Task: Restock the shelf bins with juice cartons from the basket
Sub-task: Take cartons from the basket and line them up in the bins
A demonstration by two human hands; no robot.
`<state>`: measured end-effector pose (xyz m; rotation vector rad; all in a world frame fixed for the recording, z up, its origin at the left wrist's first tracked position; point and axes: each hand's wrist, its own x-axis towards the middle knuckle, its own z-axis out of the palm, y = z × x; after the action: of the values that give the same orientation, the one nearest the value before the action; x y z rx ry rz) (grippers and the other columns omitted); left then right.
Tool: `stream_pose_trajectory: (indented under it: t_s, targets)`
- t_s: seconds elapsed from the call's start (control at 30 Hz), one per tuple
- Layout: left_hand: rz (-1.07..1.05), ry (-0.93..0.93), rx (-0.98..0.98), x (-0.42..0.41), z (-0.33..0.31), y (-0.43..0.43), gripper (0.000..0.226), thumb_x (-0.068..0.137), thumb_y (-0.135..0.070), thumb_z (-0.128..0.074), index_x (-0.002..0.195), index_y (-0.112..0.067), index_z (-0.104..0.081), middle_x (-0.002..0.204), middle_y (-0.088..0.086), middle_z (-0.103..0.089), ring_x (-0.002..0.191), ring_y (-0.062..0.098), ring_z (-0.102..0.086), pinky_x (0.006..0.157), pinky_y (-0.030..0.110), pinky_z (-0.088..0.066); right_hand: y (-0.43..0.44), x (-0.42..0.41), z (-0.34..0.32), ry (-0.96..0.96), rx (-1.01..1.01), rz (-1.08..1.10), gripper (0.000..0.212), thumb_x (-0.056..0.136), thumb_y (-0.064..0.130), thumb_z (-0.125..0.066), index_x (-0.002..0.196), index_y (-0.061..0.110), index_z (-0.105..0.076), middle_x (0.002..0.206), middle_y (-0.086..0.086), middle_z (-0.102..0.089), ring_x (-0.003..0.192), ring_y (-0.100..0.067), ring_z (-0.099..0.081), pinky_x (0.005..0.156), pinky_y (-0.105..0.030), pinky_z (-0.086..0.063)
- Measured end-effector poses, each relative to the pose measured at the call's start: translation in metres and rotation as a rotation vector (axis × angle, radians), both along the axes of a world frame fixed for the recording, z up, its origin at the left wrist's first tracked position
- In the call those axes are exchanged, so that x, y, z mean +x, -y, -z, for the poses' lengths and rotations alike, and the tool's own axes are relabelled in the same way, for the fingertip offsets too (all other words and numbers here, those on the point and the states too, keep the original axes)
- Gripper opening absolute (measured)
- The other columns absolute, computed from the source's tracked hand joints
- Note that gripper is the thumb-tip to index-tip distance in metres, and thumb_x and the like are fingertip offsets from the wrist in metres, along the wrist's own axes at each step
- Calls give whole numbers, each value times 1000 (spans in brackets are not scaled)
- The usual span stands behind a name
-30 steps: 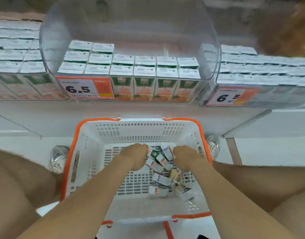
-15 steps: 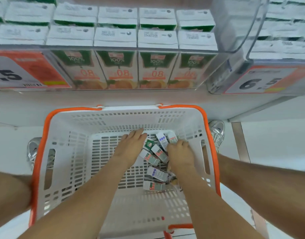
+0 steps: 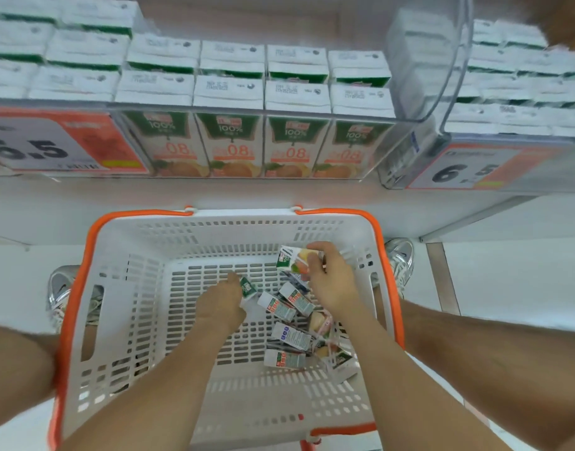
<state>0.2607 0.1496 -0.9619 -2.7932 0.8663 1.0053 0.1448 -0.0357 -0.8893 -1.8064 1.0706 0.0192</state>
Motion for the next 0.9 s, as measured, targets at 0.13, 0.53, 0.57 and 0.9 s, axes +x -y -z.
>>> stream_pose_trajectory:
  t_s: [0.13, 0.53, 0.57, 0.9]
  targets:
    - [-472, -342, -217, 14, -28, -24, 61, 72, -21, -89, 116, -16, -47, 100, 4, -68, 82, 17, -66, 60, 30, -53, -1, 4, -24, 103, 214, 86, 18, 110, 17, -49, 121, 10, -62, 110, -20, -70, 69, -22, -75, 57, -22, -55]
    - [-314, -807, -623, 47, -207, -56, 51, 81, -1, -84, 124, -22, -66, 114, 9, -75, 95, 27, -75, 89, 43, -58, -32, 7, -138, 223, 678, 45, 27, 96, 5, -61, 122, -1, -58, 93, -21, -71, 95, -54, -73, 75, -46, -60]
    - [-318, -778, -654, 47, -222, -59, 50, 81, -2, -85, 123, -20, -66, 110, 11, -75, 92, 26, -75, 88, 43, -59, -36, 8, -150, 235, 710, 25, 27, 96, 2, -57, 123, 2, -58, 95, -22, -71, 96, -55, -72, 75, -46, -61]
    - [-142, -510, -885, 51, -339, -77, 46, 72, -36, -94, 105, -16, -69, 101, 19, -73, 81, 20, -69, 73, 41, -54, -70, 23, -242, 226, 346, -357, 72, 69, 18, -99, 124, 11, -53, 97, -11, -79, 74, -19, -70, 68, -36, -54]
